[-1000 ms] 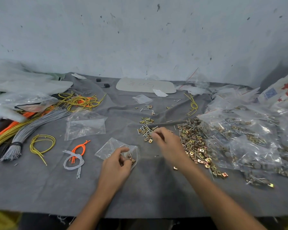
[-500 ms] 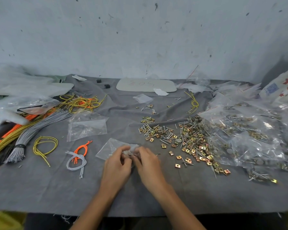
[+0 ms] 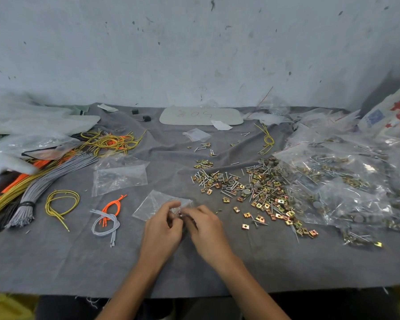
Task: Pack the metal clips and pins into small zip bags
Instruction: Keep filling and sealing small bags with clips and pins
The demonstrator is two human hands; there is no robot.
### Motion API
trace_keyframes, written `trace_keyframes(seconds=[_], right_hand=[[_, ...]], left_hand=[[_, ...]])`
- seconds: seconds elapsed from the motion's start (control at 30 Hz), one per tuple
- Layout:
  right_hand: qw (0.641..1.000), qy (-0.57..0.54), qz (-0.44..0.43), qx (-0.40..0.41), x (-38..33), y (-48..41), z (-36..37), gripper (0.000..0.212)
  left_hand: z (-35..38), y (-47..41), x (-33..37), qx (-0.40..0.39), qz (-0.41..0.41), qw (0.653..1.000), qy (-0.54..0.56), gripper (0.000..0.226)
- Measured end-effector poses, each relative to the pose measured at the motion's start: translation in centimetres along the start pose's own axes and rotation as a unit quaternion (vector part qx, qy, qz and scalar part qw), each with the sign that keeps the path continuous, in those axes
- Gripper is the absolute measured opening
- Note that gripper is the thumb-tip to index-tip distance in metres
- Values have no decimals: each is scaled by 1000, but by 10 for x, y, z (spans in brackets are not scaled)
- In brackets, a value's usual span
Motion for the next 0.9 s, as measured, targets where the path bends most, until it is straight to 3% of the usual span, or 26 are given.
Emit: trace_keyframes(seconds=[0.13,0.37,0.53,0.67,0.9], right_hand=[[1000,0,-7,-9,0,0,2,27],[993,-85,5,79,4,0,-10,11],[997,-77,-2,7,0,1,-2,11],[998,-56,-4,-33,0,2,-1,23],[998,-48,26,11,3,0,-5,10]], left_hand=[[0,0,-1,1,1,1000,-4,36],[0,0,-1,-1,3,1000,-1,39],[1,0,-3,0,12,1000,-8,40],[1,-2,-6,4,18,1000,-25,41],[2,-2,-7,-1,18,999,-28,45]])
Point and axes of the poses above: each hand's wrist, its own y-axis away from the middle knuckle, its own z-axis out of the palm, x = y × z, the point moved 5 cm from there along -y, towards the middle knuckle, and after that the axes turned 4 degrees about z, right-handed, at the moved point
